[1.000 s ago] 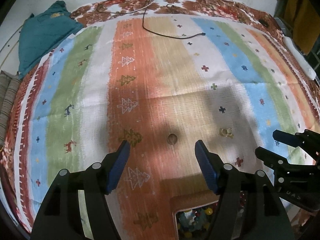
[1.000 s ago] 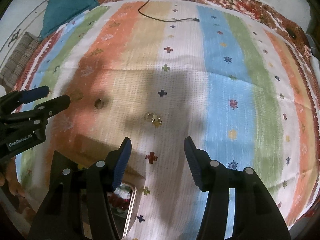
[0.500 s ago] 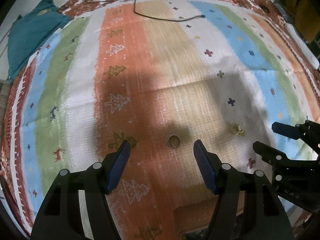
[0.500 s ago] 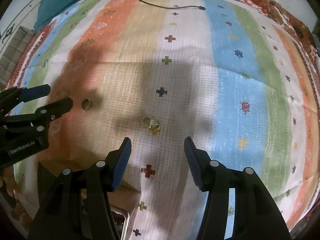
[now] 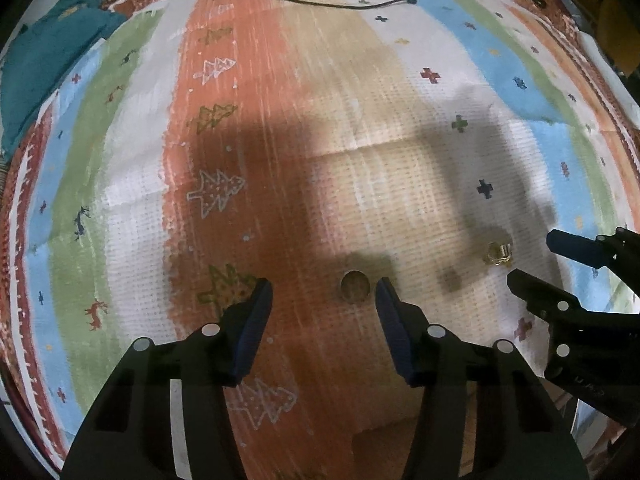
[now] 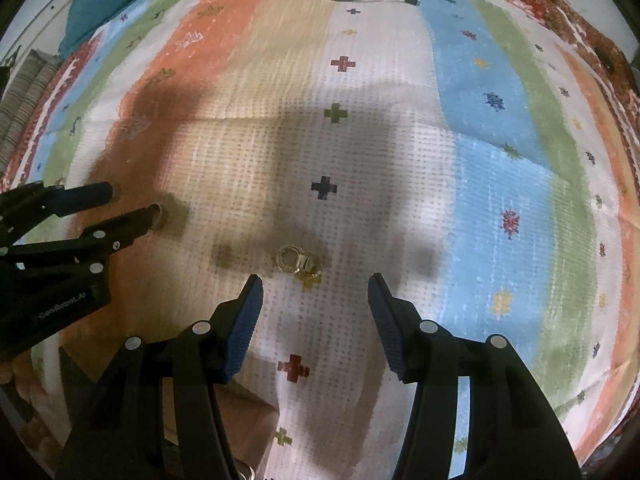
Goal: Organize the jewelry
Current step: 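Grasp the brass ring with the left tool while the right tool grasps the gold ring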
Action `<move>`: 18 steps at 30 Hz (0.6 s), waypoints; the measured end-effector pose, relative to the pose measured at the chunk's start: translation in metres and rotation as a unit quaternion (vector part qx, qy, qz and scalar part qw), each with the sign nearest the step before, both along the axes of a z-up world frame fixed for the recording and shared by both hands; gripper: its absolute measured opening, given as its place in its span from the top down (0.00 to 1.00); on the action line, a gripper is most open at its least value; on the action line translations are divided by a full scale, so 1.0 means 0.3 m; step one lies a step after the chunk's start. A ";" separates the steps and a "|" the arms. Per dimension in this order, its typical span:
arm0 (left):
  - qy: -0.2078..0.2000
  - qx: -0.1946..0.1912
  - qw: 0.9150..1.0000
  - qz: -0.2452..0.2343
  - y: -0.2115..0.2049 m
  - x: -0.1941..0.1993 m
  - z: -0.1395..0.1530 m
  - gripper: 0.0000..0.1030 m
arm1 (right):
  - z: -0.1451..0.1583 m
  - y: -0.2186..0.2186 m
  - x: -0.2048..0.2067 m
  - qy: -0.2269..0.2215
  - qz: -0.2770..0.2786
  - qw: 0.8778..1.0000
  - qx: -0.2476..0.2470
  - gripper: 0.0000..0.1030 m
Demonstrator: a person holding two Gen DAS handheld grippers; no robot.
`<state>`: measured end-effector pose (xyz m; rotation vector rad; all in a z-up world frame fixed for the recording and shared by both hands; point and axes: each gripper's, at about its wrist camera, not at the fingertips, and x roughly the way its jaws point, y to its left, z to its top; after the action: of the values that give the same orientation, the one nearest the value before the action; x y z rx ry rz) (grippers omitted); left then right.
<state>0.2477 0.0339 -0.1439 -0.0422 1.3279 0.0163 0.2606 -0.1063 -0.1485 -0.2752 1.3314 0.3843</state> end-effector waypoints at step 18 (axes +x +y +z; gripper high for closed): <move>0.017 0.008 0.999 -0.033 -0.045 0.040 -0.058 0.68 | -0.079 0.058 0.061 0.011 0.009 1.000 -0.018 0.62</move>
<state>0.2598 0.0203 -0.1614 0.0150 1.3617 -0.0277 0.2791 -0.0888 -0.1722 -0.3133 1.3599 0.3788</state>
